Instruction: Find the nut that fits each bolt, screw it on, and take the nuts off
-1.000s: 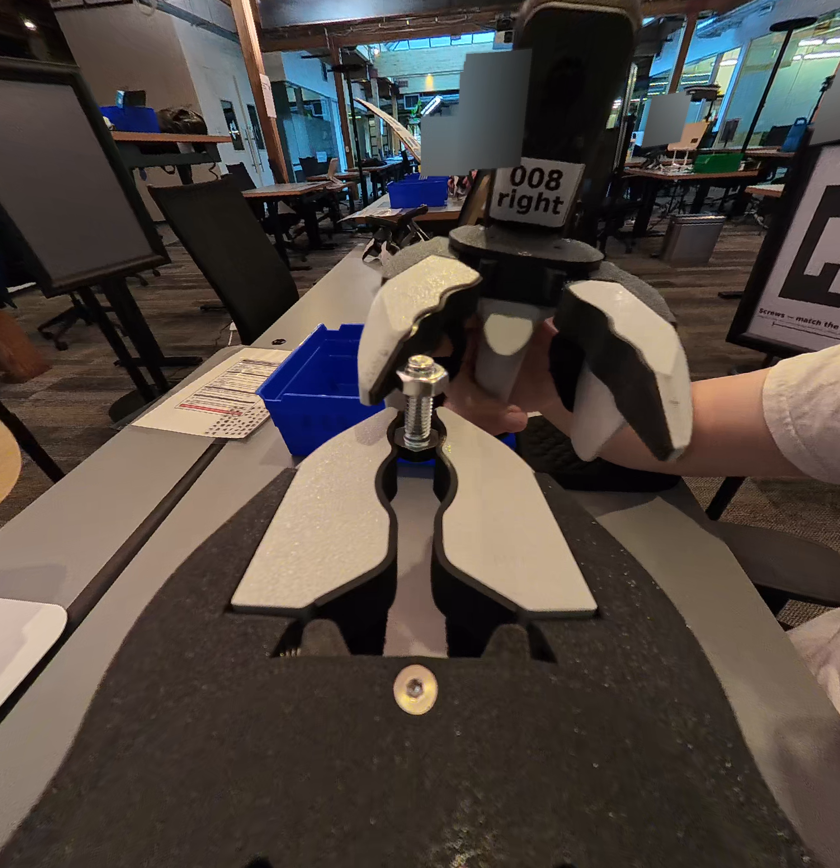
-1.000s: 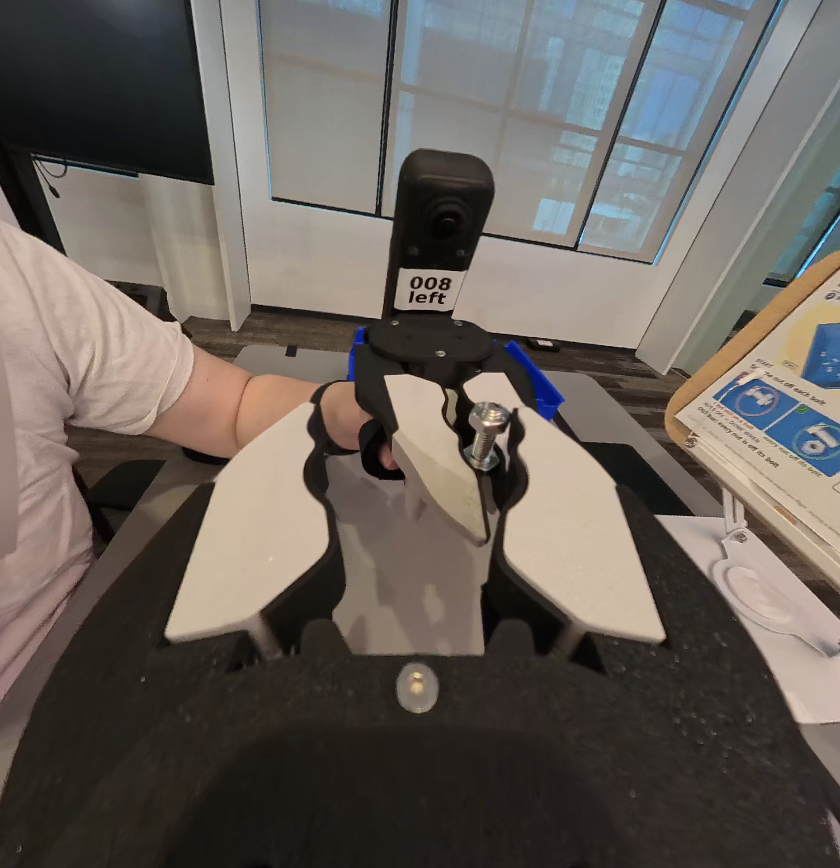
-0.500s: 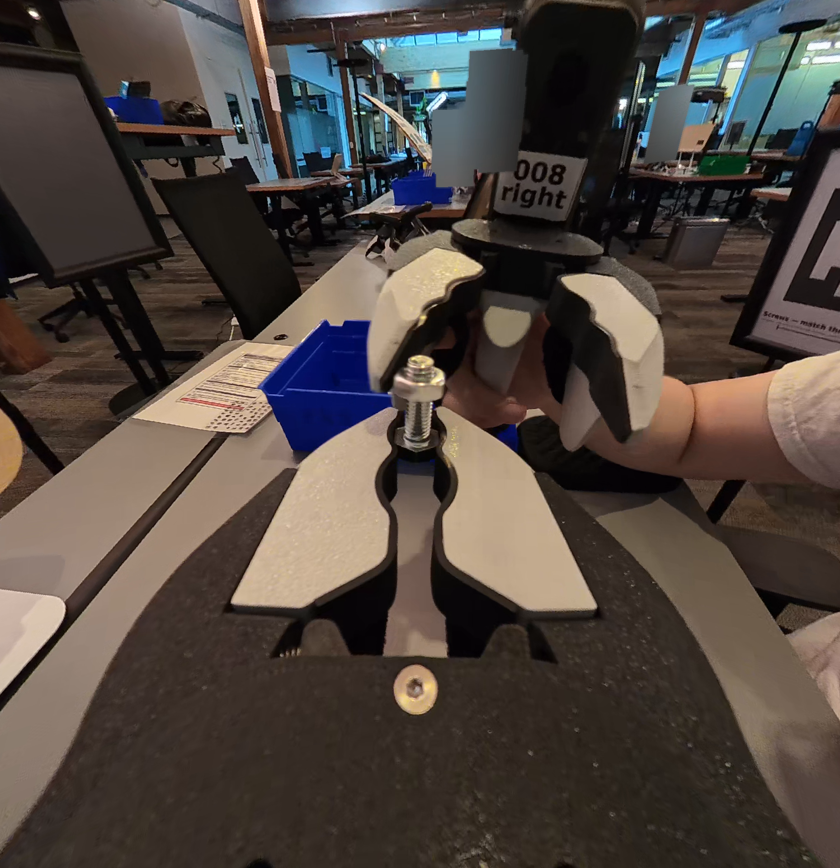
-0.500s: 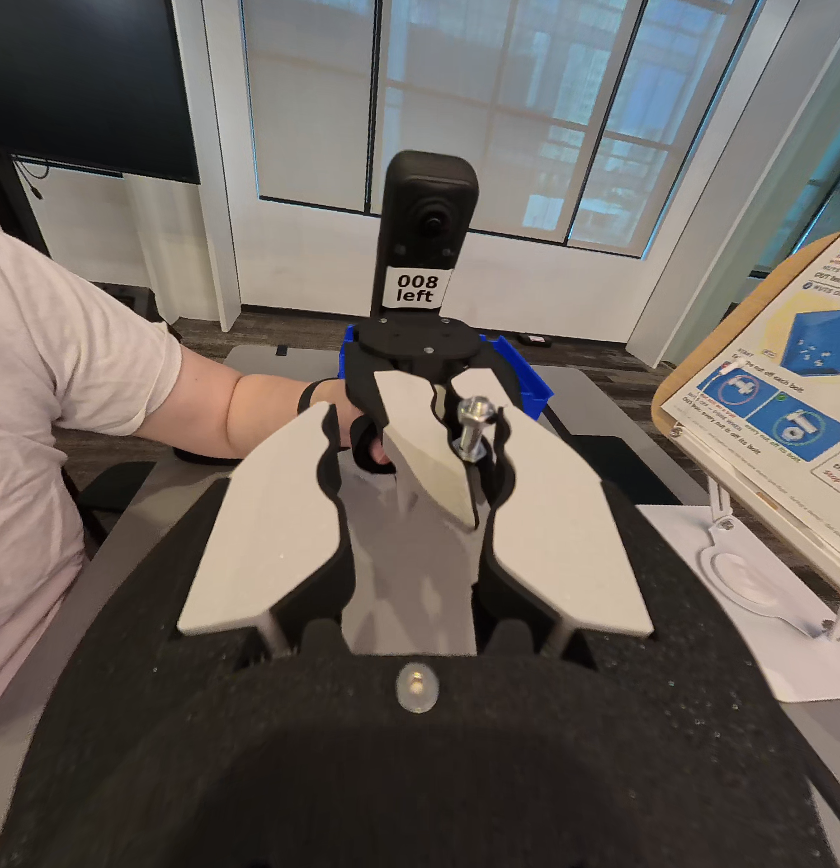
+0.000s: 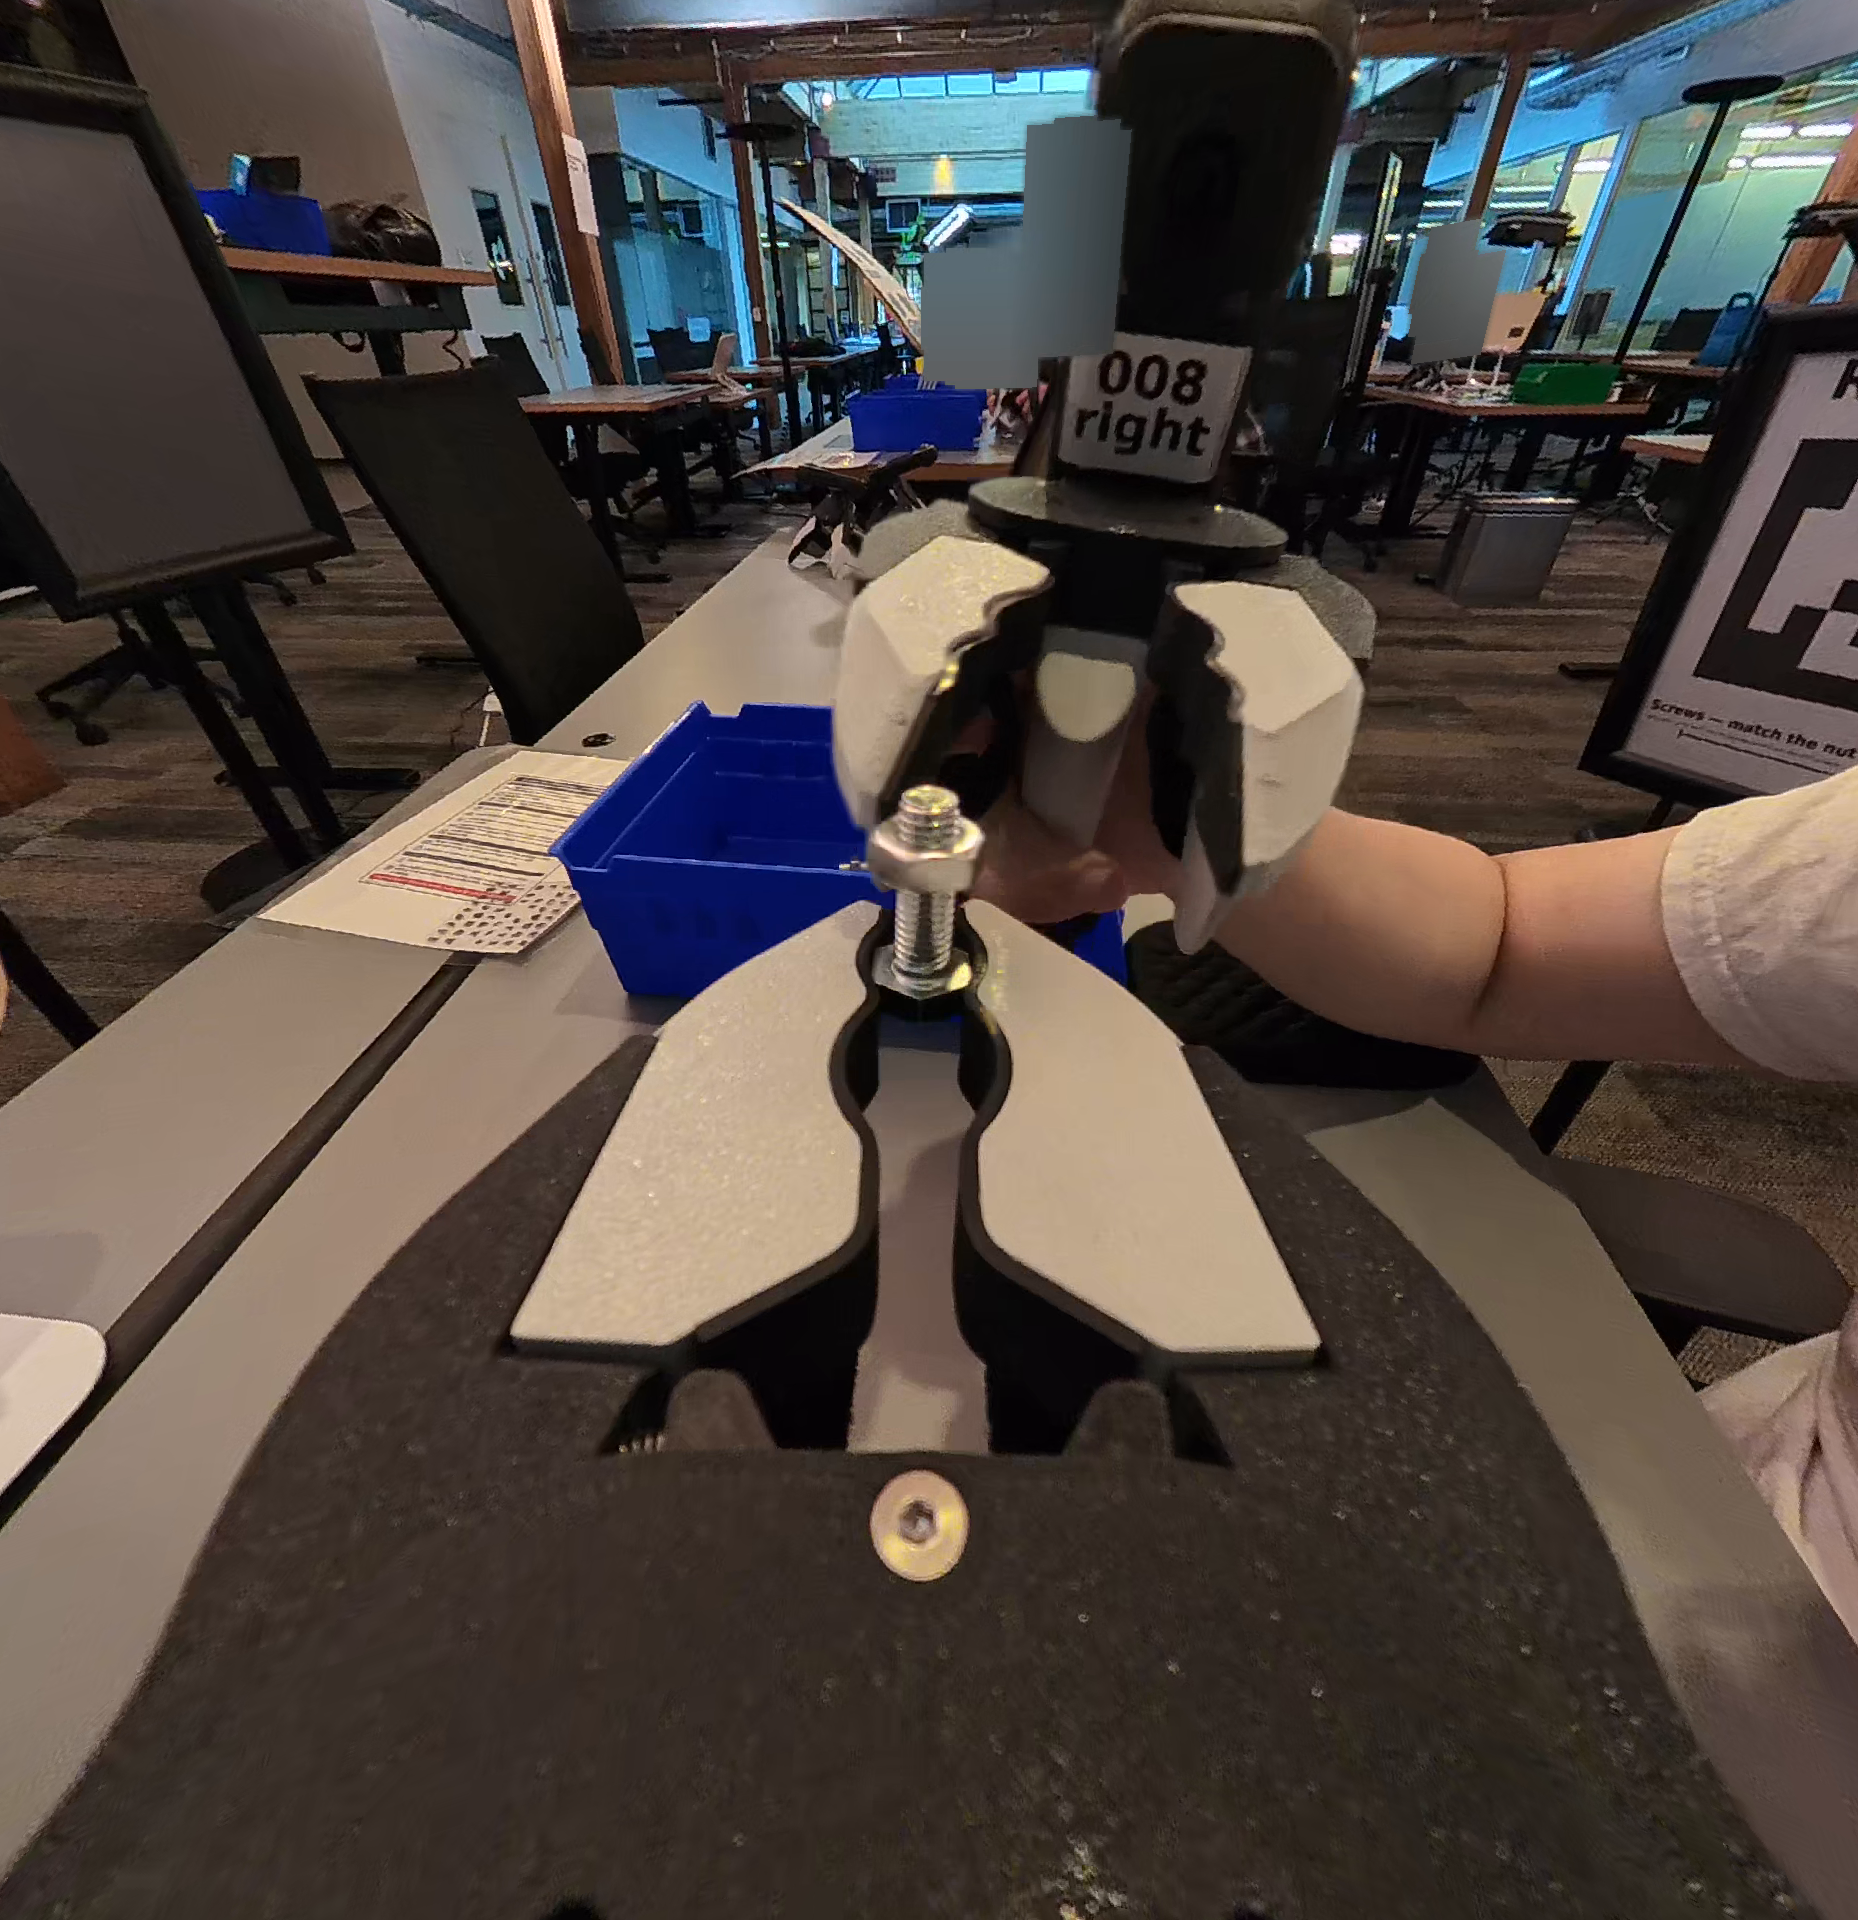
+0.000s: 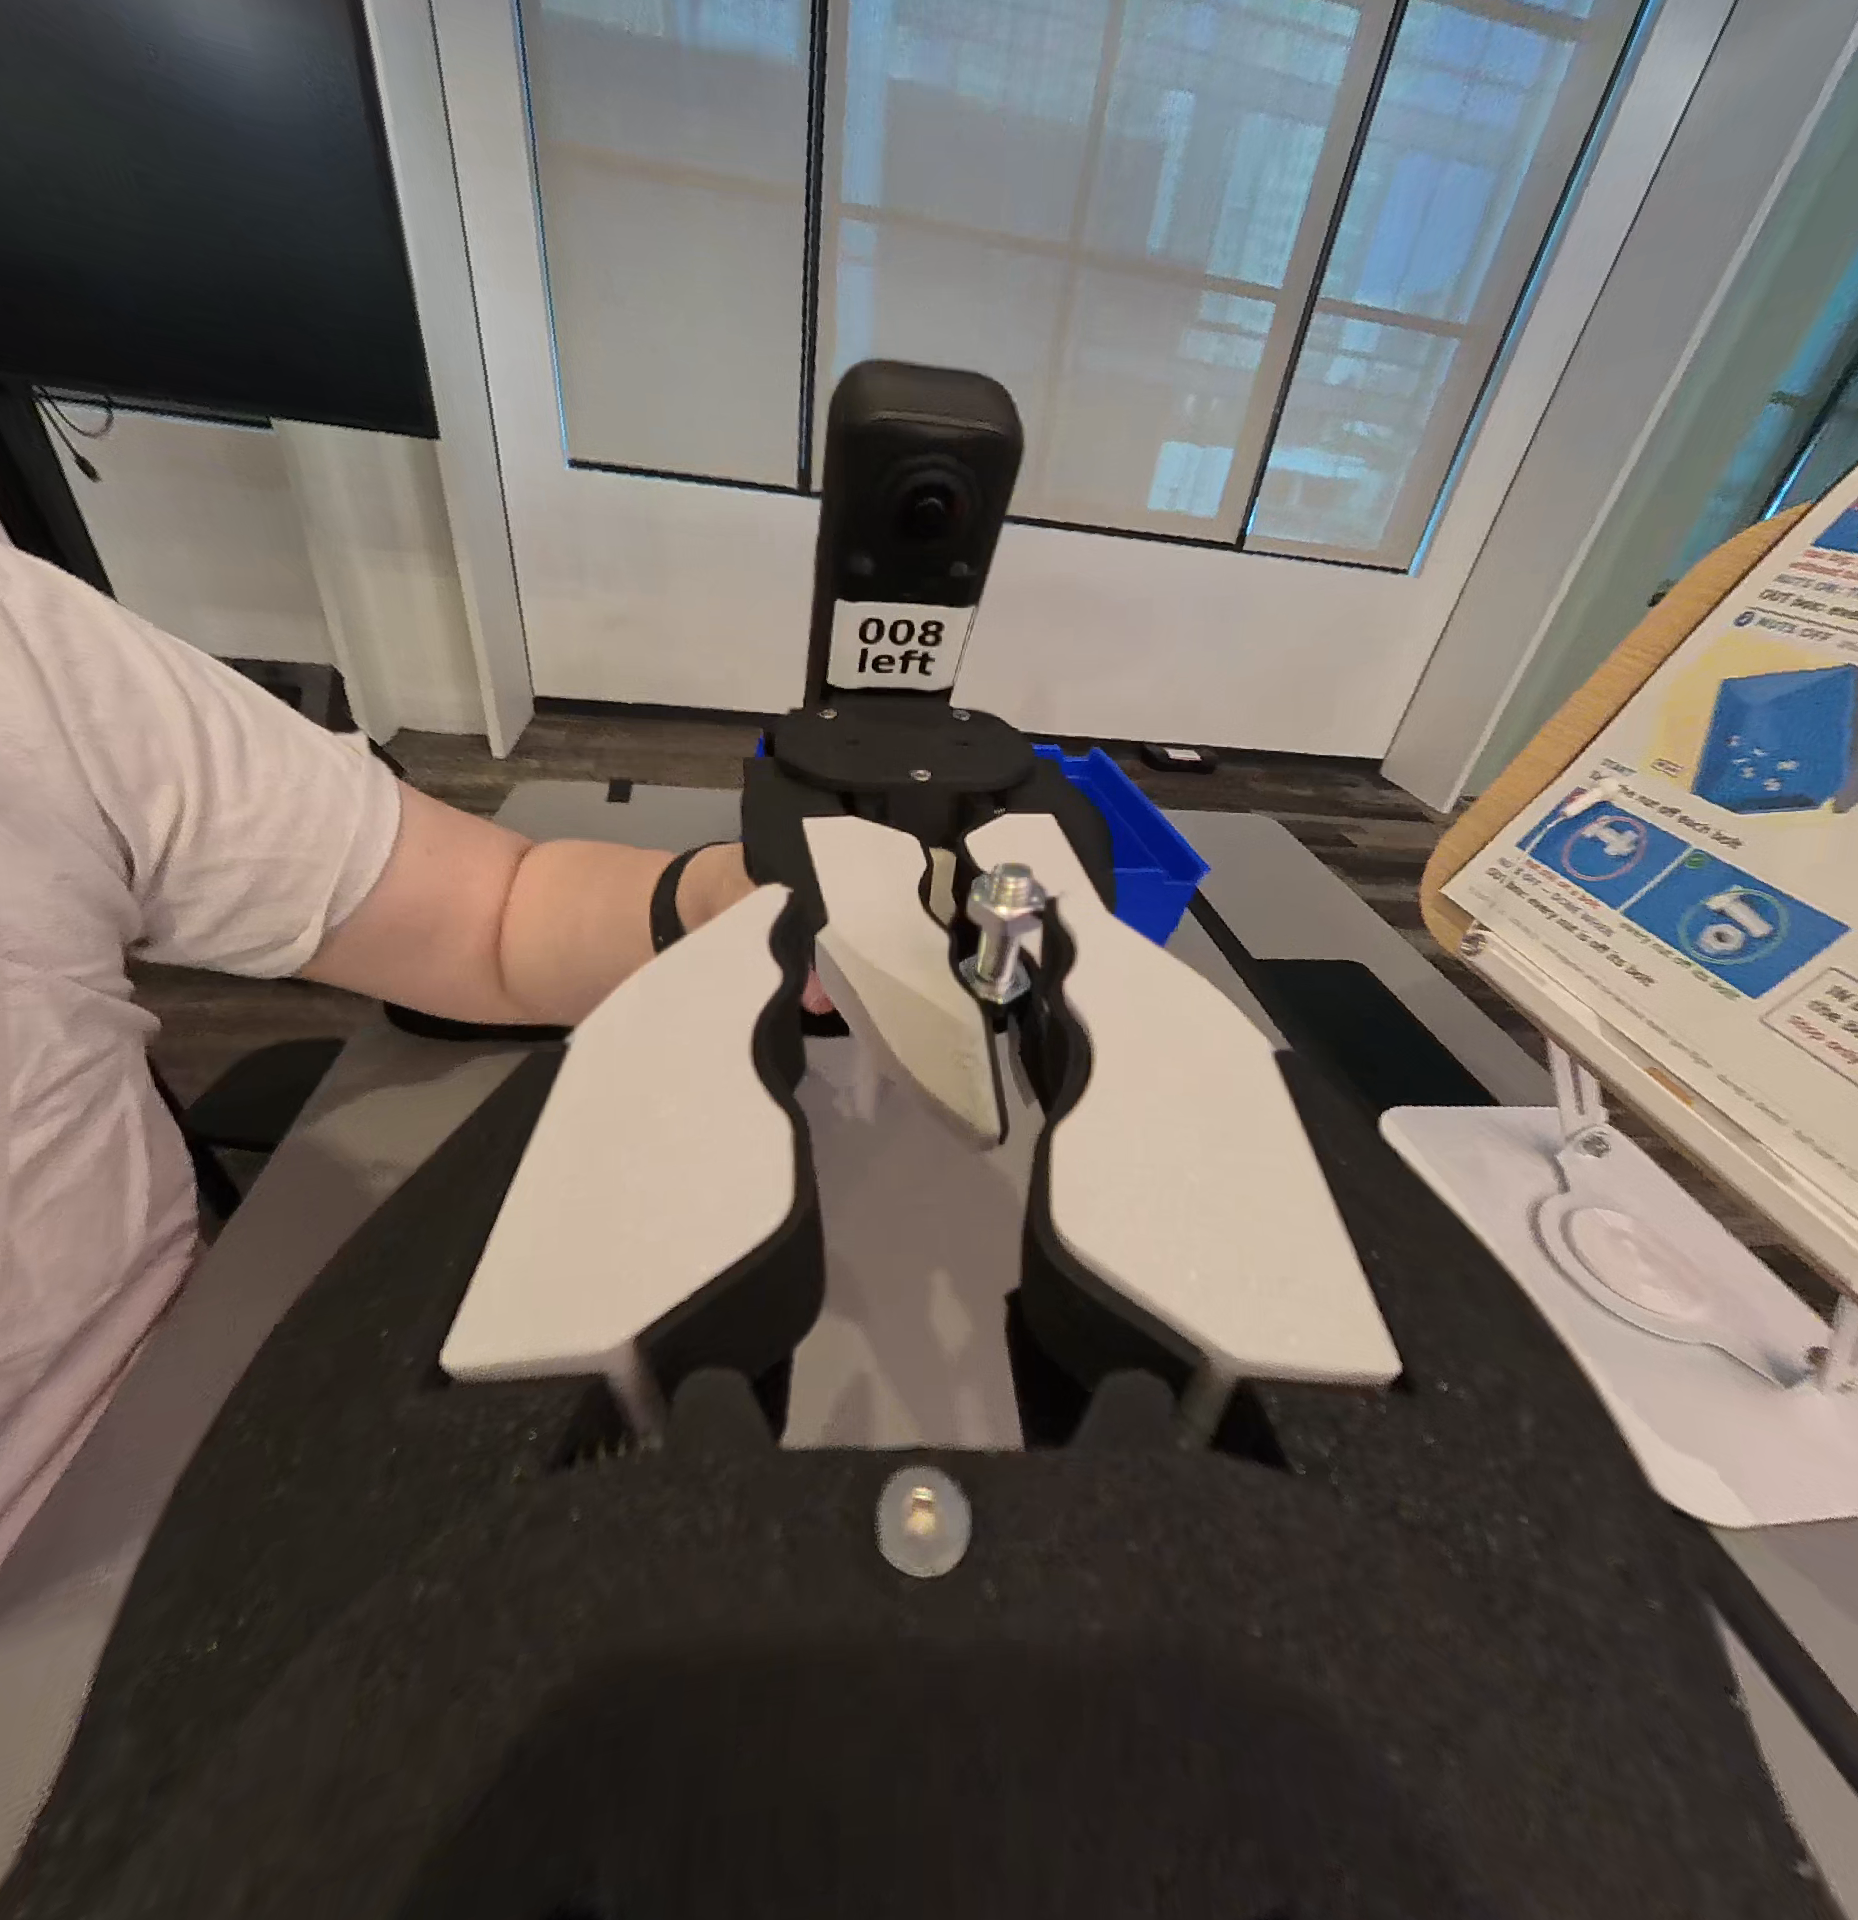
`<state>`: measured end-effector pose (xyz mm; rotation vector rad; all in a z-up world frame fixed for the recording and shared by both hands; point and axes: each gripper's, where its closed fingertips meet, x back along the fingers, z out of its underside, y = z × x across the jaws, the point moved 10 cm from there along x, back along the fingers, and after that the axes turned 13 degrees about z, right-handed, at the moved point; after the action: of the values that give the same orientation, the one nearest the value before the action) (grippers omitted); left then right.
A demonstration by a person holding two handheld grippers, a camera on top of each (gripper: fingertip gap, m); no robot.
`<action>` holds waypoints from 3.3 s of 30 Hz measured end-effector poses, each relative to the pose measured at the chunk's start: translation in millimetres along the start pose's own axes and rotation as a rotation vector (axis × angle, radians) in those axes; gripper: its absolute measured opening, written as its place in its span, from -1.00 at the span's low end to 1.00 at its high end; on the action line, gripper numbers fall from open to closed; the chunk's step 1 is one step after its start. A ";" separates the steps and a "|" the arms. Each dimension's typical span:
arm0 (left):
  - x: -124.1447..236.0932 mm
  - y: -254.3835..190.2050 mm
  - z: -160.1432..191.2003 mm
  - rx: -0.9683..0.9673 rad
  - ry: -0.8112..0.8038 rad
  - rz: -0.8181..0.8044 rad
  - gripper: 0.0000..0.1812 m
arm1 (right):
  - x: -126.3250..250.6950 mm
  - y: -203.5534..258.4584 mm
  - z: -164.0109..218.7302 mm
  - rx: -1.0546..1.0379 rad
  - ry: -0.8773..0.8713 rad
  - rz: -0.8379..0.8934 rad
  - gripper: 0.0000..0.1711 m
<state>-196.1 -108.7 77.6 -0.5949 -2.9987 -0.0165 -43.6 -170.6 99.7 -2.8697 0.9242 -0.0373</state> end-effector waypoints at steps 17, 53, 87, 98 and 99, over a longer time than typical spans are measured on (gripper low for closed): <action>-3.7 -5.8 -0.9 -0.008 -0.002 0.058 -0.90 | -6.4 -7.2 13.6 -0.113 -0.002 -0.043 -0.91; -3.6 13.2 15.2 0.045 0.206 -0.167 -0.88 | 31.7 -59.6 22.6 0.277 0.433 0.936 -0.92; -7.6 11.1 17.2 0.065 0.275 -0.119 -0.90 | 199.2 -129.7 147.7 -0.593 1.608 0.580 -0.91; -7.1 10.5 17.1 0.066 0.281 -0.117 -0.90 | 201.3 -133.4 172.4 -0.646 1.641 0.511 -0.91; -7.0 10.4 17.0 0.065 0.280 -0.117 -0.90 | 201.5 -133.6 172.7 -0.650 1.637 0.507 -0.91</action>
<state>-187.1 -101.3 60.1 -0.3751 -2.7449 -0.0087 208.4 -161.1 -57.6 -2.3538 2.0054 -2.6299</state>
